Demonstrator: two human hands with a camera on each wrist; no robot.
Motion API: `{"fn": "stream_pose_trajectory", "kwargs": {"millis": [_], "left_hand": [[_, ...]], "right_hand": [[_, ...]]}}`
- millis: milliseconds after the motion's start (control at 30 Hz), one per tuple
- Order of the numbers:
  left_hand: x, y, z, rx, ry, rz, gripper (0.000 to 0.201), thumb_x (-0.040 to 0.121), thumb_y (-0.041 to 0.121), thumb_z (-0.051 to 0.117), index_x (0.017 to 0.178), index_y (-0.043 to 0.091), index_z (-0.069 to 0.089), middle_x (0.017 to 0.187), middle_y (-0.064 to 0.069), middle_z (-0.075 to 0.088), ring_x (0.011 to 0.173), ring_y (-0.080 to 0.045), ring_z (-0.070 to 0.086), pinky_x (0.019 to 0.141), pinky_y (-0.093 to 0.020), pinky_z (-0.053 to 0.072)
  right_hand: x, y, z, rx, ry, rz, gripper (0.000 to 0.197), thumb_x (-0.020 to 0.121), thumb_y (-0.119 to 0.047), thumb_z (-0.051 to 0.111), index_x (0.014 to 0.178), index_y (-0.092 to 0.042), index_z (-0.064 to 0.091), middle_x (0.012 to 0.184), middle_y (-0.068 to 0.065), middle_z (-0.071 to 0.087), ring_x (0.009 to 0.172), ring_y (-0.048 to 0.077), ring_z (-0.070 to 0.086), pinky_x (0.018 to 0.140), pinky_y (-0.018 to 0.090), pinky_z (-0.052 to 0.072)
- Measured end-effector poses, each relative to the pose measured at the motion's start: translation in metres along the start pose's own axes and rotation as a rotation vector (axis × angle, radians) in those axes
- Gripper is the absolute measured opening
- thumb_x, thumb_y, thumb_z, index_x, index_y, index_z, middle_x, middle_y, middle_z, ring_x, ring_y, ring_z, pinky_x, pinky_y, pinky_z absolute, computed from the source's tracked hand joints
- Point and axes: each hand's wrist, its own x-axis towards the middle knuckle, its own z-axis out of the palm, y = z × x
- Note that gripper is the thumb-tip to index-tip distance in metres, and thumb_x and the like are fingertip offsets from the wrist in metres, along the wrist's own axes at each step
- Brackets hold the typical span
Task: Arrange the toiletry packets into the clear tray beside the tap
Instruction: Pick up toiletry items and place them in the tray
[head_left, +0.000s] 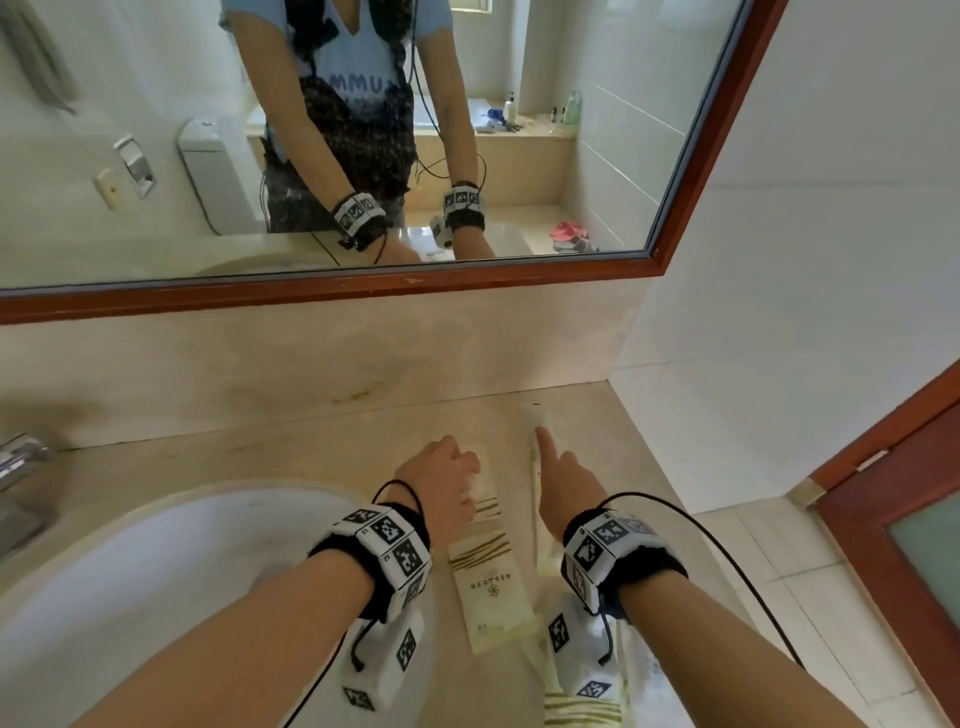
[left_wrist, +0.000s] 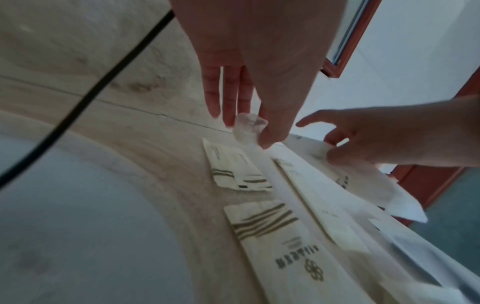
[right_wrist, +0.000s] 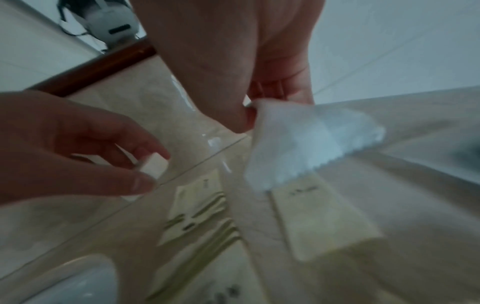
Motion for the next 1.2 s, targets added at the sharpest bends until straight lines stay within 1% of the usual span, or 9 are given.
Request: {"fn": "stream_pose_trajectory", "kwargs": {"millis": [133,433,667,766,833,933,1000,1100,1200], "left_hand": [[-0.023,-0.021,-0.01,0.011,0.043,-0.049,0.035,0.085,0.034,0.049,0.118,0.023,0.047,0.124,0.002,0.047,0.114,-0.02,0.046,0.095,-0.034,0.048],[-0.123,-0.102,-0.038,-0.048,0.186,-0.314,0.039,0.088,0.026,0.052,0.126,0.018,0.045,0.128,-0.007,0.043,0.119,-0.024,0.044,0.095,-0.035,0.046],[-0.224,-0.176,-0.044,-0.069,0.222,-0.535,0.042,0.087,0.026,0.054,0.126,0.016,0.046,0.13,-0.01,0.043,0.119,-0.028,0.046,0.098,-0.038,0.045],[-0.265,-0.207,-0.045,-0.084,0.237,-0.611,0.04,0.086,0.025,0.053,0.125,0.016,0.048,0.128,-0.01,0.047,0.116,-0.028,0.05,0.098,-0.04,0.047],[-0.29,-0.227,-0.045,-0.084,0.263,-0.67,0.04,0.086,0.025,0.053,0.125,0.016,0.049,0.127,-0.01,0.047,0.115,-0.028,0.049,0.097,-0.039,0.047],[-0.325,-0.258,-0.043,-0.107,0.296,-0.745,0.04,0.087,0.026,0.054,0.126,0.017,0.048,0.127,-0.01,0.046,0.116,-0.027,0.048,0.097,-0.039,0.046],[-0.346,-0.28,-0.041,-0.102,0.308,-0.783,0.041,0.087,0.027,0.054,0.126,0.017,0.047,0.128,-0.01,0.046,0.118,-0.026,0.046,0.099,-0.038,0.045],[-0.374,-0.313,-0.04,-0.103,0.317,-0.841,0.043,0.086,0.027,0.055,0.126,0.016,0.047,0.127,-0.01,0.046,0.116,-0.026,0.046,0.098,-0.036,0.044],[-0.396,-0.345,-0.039,-0.113,0.317,-0.873,0.042,0.085,0.028,0.055,0.125,0.016,0.047,0.125,-0.009,0.047,0.113,-0.025,0.047,0.096,-0.036,0.045]], "right_hand": [[-0.006,-0.049,-0.012,-0.016,0.051,-0.143,0.082,0.093,0.001,0.044,0.152,-0.023,-0.006,0.133,0.018,0.044,0.102,0.032,0.062,0.075,0.032,0.051],[-0.045,-0.166,-0.009,-0.091,0.106,-0.477,0.078,0.093,0.003,0.041,0.152,-0.024,-0.002,0.121,0.016,0.049,0.088,0.032,0.063,0.065,0.033,0.046],[-0.083,-0.267,0.009,-0.074,0.096,-0.767,0.078,0.092,0.003,0.041,0.152,-0.027,0.0,0.123,0.011,0.046,0.062,0.02,0.045,0.061,0.025,0.041],[-0.104,-0.311,0.023,-0.14,0.114,-0.883,0.08,0.092,0.003,0.041,0.152,-0.025,-0.005,0.124,0.009,0.046,0.049,0.009,0.029,0.05,0.02,0.033],[-0.115,-0.339,0.033,-0.186,0.104,-0.96,0.08,0.093,0.002,0.041,0.152,-0.024,-0.006,0.13,0.009,0.044,0.05,0.008,0.027,0.044,0.017,0.025],[-0.126,-0.381,0.046,-0.158,0.068,-1.083,0.081,0.092,0.003,0.042,0.152,-0.026,-0.003,0.142,0.011,0.037,0.075,0.023,0.057,0.062,0.023,0.044],[-0.13,-0.408,0.055,-0.148,0.063,-1.142,0.082,0.091,0.003,0.043,0.152,-0.027,-0.002,0.139,0.012,0.04,0.089,0.029,0.062,0.073,0.031,0.051],[-0.136,-0.444,0.068,-0.19,0.036,-1.172,0.081,0.091,0.002,0.044,0.152,-0.026,-0.002,0.129,0.011,0.044,0.09,0.029,0.062,0.07,0.029,0.046],[-0.138,-0.479,0.081,-0.232,-0.001,-1.187,0.08,0.091,0.002,0.044,0.152,-0.027,0.0,0.129,0.012,0.042,0.091,0.03,0.063,0.075,0.033,0.05]]}}
